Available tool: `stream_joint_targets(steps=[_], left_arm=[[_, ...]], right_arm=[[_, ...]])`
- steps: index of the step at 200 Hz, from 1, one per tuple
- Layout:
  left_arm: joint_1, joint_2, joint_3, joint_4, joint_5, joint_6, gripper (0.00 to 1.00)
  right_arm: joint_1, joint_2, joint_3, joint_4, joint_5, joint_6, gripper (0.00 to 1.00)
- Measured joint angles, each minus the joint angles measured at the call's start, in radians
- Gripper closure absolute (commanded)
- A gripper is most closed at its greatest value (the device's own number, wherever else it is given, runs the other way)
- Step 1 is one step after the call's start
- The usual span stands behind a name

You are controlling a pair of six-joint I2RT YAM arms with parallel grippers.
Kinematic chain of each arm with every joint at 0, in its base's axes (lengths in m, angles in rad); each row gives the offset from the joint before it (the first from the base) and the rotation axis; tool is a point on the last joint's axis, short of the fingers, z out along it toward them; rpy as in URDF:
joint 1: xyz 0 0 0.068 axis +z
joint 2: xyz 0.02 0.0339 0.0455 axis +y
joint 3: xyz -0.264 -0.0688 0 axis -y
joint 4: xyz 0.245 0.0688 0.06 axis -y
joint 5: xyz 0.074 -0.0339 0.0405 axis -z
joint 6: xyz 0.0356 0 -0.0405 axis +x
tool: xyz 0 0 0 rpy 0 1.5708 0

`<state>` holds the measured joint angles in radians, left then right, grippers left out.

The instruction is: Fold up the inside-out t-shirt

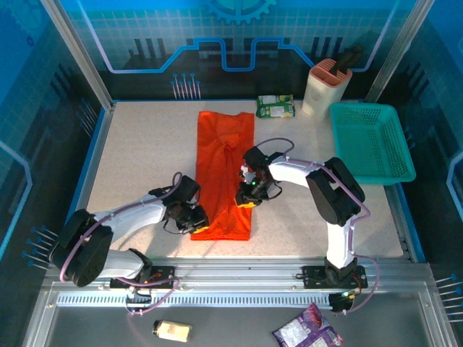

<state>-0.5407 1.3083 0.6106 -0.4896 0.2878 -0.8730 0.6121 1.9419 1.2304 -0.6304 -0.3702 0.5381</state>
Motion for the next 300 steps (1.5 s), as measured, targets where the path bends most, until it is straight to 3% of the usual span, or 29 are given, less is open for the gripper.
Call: stream_joint_targets(steps=[26, 55, 96, 130, 172, 221, 268, 300], left_arm=[[0.000, -0.048, 0.034, -0.045, -0.045, -0.012, 0.79], [0.013, -0.055, 0.062, -0.059, -0.076, -0.011, 0.79], [0.070, -0.071, 0.062, -0.084, -0.094, -0.006, 0.78], [0.128, -0.123, 0.062, -0.097, -0.102, 0.018, 0.78], [0.142, -0.168, 0.057, -0.109, -0.101, 0.042, 0.77], [0.146, -0.190, 0.040, -0.119, -0.101, 0.061, 0.77], [0.171, -0.247, 0.060, -0.172, -0.133, 0.098, 0.77], [0.207, -0.296, 0.132, -0.248, -0.178, 0.138, 0.76]], right_arm=[[0.005, -0.053, -0.003, -0.083, 0.125, -0.014, 0.65], [0.042, -0.146, -0.003, -0.136, 0.182, -0.005, 0.61], [0.166, -0.245, -0.087, -0.058, 0.094, 0.093, 0.49], [0.257, -0.235, -0.194, 0.067, -0.010, 0.205, 0.49], [0.316, -0.196, -0.204, 0.171, -0.054, 0.288, 0.57], [0.322, -0.194, -0.203, 0.216, -0.057, 0.338, 0.91], [0.346, -0.143, -0.045, 0.215, -0.072, 0.360, 0.99], [0.363, -0.113, 0.100, 0.305, -0.095, 0.379, 0.99]])
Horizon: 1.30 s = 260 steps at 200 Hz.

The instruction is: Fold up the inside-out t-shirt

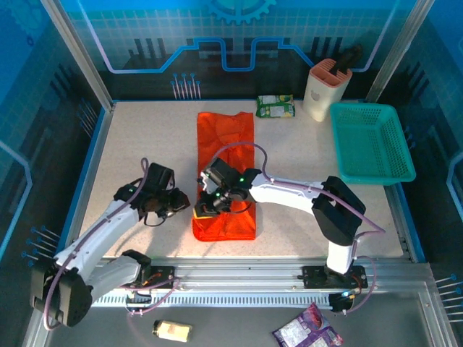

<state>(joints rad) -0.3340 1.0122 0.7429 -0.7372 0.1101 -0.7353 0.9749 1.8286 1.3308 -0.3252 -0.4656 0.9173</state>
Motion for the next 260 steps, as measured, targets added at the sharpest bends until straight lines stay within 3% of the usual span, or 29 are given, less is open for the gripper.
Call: stream_joint_targets(steps=[22, 79, 160, 216, 237, 260], left_arm=[[0.010, -0.051, 0.031, -0.030, -0.018, 0.019, 0.75], [0.011, -0.055, 0.006, -0.043, 0.016, 0.036, 0.75], [0.010, -0.027, -0.049, -0.026, 0.095, 0.036, 0.76], [-0.041, 0.003, -0.073, 0.000, 0.122, 0.031, 0.77], [-0.093, 0.021, -0.073, 0.022, 0.127, 0.021, 0.85], [-0.150, 0.065, -0.072, 0.066, 0.133, -0.016, 0.93]], right_arm=[[0.012, -0.048, -0.035, 0.064, 0.005, 0.026, 1.00], [0.004, -0.097, -0.334, 0.074, 0.018, 0.132, 0.99], [-0.001, -0.137, -0.373, 0.072, 0.050, 0.156, 0.95], [-0.003, -0.142, -0.399, 0.010, 0.082, 0.134, 0.67], [-0.031, -0.182, -0.395, -0.047, 0.097, 0.100, 0.65], [-0.130, -0.226, -0.365, -0.080, 0.098, 0.042, 0.65]])
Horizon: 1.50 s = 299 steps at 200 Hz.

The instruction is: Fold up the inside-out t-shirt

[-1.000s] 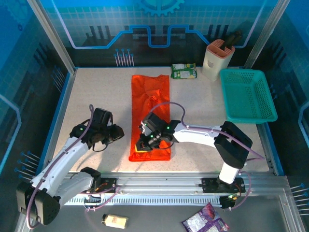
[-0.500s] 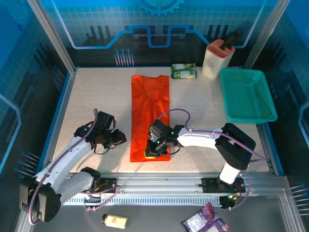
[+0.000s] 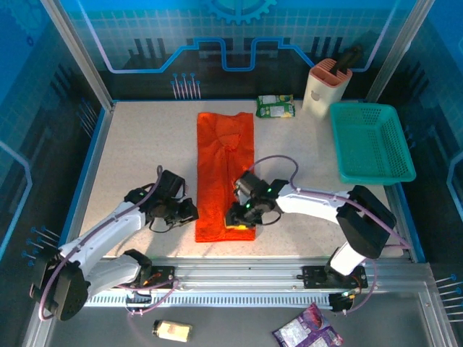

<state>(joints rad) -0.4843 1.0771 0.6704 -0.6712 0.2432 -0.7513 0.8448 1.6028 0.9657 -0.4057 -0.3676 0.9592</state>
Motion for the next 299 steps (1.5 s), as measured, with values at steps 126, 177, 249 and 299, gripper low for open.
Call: stream_joint_targets(steps=[126, 177, 249, 299], left_arm=[[-0.244, 0.313, 0.047, 0.290, 0.080, -0.116, 0.99], [-0.252, 0.385, -0.062, 0.406, 0.160, -0.131, 1.00], [-0.251, 0.443, -0.069, 0.495, 0.251, -0.130, 1.00], [-0.250, 0.348, -0.031, 0.309, 0.192, -0.105, 0.96]], right_arm=[[-0.278, 0.542, 0.565, 0.172, -0.227, -0.183, 0.75], [-0.351, 0.707, 0.697, 0.161, -0.235, -0.217, 0.75], [-0.389, 0.766, 0.763, 0.122, -0.269, -0.254, 0.76], [-0.388, 0.613, 0.663, 0.085, -0.261, -0.259, 0.75]])
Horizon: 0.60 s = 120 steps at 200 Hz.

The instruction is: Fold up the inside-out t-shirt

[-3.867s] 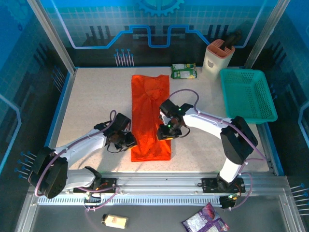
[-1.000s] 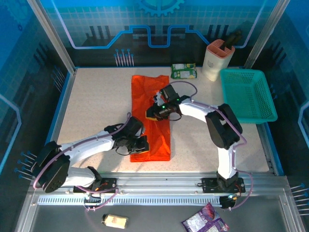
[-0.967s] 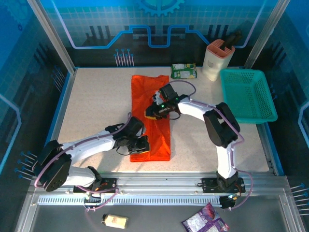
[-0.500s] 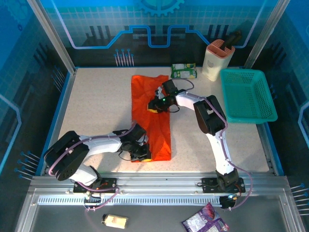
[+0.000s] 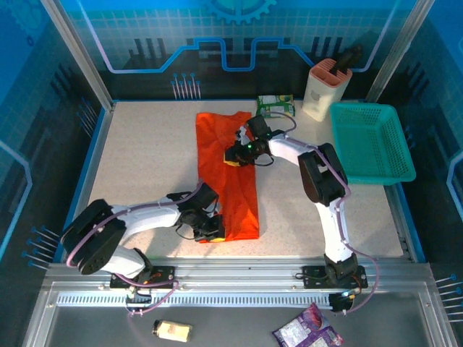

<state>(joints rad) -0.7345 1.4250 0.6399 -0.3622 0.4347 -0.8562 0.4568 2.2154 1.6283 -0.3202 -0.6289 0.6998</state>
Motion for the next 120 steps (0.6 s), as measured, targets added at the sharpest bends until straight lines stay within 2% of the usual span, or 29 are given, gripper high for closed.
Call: stream_joint_targets(steps=[28, 53, 95, 120], left_arm=[[0.021, -0.074, 0.048, -0.078, -0.048, 0.010, 0.96], [0.062, -0.096, 0.063, -0.119, -0.094, 0.029, 0.96], [0.119, -0.095, 0.003, -0.164, -0.143, 0.059, 0.96], [0.136, -0.089, -0.044, -0.183, -0.155, 0.074, 0.96]], right_arm=[[0.012, -0.173, -0.122, 0.011, -0.003, 0.000, 0.75], [0.065, -0.309, -0.282, 0.051, -0.018, 0.017, 0.75], [0.209, -0.406, -0.562, 0.112, -0.042, 0.070, 0.75], [0.275, -0.432, -0.670, 0.127, -0.042, 0.105, 0.75]])
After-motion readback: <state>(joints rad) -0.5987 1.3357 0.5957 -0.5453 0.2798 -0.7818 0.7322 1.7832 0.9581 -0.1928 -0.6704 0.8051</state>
